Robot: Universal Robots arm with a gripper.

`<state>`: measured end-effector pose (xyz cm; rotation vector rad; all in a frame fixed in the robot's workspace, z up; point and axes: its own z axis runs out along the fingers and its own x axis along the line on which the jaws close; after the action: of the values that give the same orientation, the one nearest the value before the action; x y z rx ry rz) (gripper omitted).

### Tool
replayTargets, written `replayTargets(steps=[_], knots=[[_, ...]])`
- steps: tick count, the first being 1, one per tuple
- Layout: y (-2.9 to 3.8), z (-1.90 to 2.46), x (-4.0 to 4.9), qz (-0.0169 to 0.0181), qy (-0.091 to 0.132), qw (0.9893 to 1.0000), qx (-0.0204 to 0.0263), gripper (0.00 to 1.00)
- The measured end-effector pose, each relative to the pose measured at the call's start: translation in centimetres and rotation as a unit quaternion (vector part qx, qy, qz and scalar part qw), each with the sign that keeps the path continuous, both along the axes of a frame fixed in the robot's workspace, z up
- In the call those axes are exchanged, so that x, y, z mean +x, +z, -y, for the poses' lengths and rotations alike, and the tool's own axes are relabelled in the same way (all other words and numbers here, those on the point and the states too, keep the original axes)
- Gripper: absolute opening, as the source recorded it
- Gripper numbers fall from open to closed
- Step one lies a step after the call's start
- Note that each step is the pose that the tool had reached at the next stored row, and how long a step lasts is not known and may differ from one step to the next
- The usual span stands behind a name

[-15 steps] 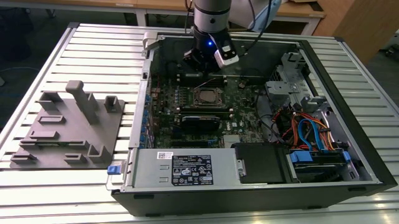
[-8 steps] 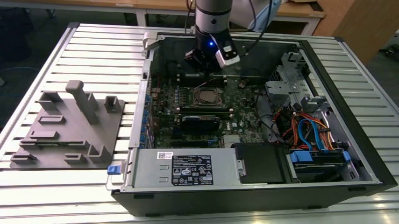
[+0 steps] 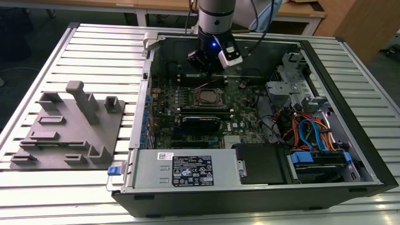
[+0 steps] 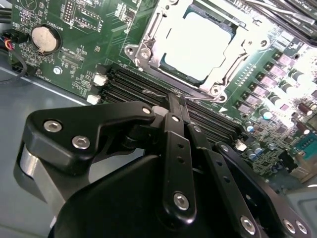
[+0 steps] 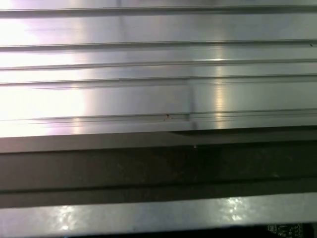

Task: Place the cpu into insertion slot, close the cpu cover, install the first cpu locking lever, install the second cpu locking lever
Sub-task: 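Install the first cpu locking lever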

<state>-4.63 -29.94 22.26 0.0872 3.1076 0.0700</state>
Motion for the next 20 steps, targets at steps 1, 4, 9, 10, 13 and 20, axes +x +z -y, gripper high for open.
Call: replayTargets(steps=[1, 4, 9, 10, 13, 20], knots=[[-0.04, 0.00, 0.10, 0.0000, 0.000, 1.0000, 0.0000, 0.10], [-0.18, 0.00, 0.38, -0.0001, 0.000, 1.0000, 0.0000, 0.10], [-0.48, 0.00, 0.73, -0.0002, 0.000, 1.0000, -0.0002, 0.10], [-0.54, 0.00, 0.79, -0.0002, 0.000, 1.0000, -0.0003, 0.10], [-0.73, 0.00, 0.95, -0.0002, 0.000, 1.0000, -0.0004, 0.10], [-1.17, 0.00, 1.35, -0.0002, 0.000, 1.0000, -0.0004, 0.10]])
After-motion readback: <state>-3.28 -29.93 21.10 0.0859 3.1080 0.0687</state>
